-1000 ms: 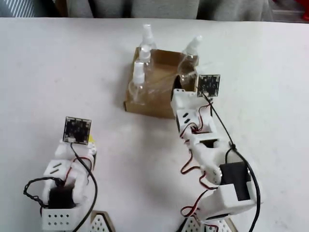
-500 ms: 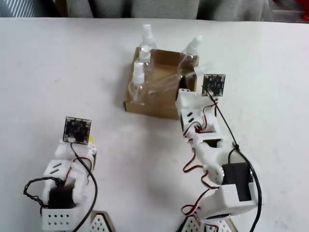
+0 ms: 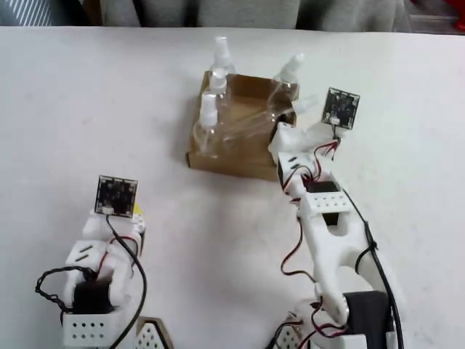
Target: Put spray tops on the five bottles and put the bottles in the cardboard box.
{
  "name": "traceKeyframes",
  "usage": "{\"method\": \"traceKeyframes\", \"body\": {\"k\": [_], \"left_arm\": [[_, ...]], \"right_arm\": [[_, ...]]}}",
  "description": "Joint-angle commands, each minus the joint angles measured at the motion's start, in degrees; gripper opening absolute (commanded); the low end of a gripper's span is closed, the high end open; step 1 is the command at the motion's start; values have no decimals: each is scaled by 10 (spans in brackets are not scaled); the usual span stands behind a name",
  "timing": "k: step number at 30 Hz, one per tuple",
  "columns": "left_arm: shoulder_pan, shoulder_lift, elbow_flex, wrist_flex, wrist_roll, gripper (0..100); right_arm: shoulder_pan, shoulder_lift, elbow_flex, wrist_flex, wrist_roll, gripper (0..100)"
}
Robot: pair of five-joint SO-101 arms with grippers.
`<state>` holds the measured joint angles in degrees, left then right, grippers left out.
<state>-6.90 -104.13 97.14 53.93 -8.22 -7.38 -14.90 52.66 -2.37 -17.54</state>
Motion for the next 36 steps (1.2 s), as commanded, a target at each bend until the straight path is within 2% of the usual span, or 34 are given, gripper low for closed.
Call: {"method": "traceKeyframes", "body": {"k": [1,8,15,20,25,36], "left_arm": [[5,-7,-2,1,-4,24],[5,-7,-2,1,-4,24],[7,-7,-2,1,-5,24],[7,-7,-2,-1,-5,24],[7,-7,-2,-3,-5,24],[8,-7,-2,-3,-5,24]], "right_arm": [[0,-48,-46,79,-42,397],[-47,-76,-84,193,-92,383],[-104,-134,-88,198,-105,182],[-140,-146,-88,202,-109,176],[-156,-143,-83,226,-159,176],[-137,-8,-127,208,-218,176]]}}
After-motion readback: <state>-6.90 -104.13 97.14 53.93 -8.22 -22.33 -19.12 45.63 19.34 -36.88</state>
